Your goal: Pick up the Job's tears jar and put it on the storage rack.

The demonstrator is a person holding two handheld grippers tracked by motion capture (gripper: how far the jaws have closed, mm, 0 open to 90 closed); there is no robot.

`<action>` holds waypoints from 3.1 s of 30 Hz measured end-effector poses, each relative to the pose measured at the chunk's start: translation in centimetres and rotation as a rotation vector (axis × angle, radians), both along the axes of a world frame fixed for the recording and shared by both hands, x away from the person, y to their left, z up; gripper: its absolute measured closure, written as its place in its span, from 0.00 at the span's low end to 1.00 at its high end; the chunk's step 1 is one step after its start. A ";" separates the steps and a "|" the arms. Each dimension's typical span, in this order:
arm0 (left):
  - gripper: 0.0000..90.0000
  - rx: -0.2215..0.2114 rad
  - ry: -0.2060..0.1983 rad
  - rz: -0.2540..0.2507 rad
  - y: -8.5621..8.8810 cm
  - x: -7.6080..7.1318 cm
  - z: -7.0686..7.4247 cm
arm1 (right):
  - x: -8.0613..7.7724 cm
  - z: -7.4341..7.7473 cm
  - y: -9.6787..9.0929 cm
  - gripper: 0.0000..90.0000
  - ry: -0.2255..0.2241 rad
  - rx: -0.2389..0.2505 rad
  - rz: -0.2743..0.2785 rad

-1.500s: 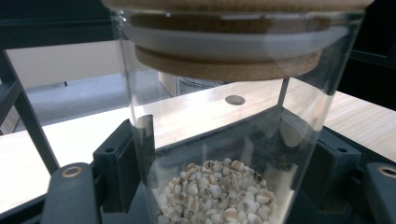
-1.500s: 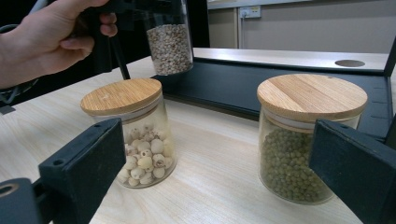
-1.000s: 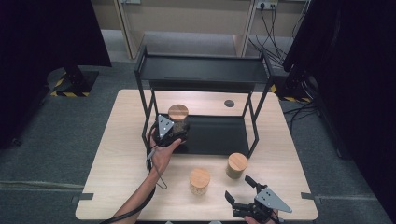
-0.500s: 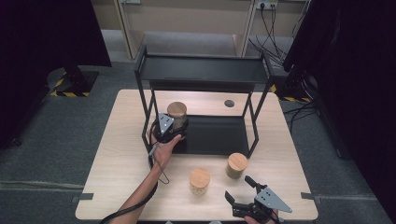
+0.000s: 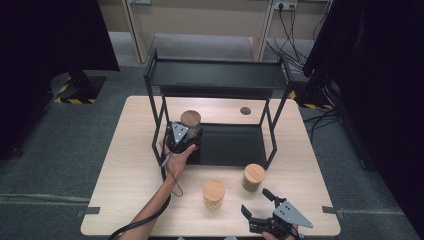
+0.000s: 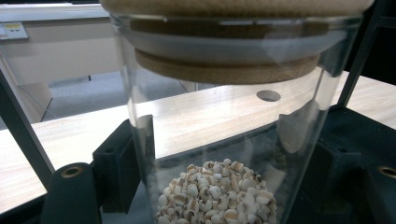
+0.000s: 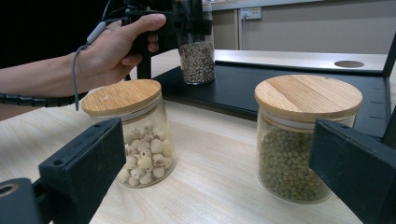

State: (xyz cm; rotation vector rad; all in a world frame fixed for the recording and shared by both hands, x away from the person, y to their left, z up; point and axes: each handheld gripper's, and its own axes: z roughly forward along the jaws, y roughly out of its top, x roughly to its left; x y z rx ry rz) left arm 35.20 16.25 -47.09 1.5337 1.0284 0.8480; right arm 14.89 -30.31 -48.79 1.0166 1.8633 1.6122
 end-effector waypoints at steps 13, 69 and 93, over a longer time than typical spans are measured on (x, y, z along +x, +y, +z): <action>0.28 -0.012 0.004 0.021 -0.2 -0.2 -0.1 | 0.0 0.0 0.0 0.05 0.002 0.001 0.002; 0.01 -0.023 -0.006 -0.176 4.5 -10.2 1.1 | -0.1 0.0 0.3 0.05 0.003 0.000 0.010; 0.01 -0.052 -0.028 -0.243 6.0 -15.4 0.4 | -0.1 0.0 0.4 0.05 0.003 0.000 0.007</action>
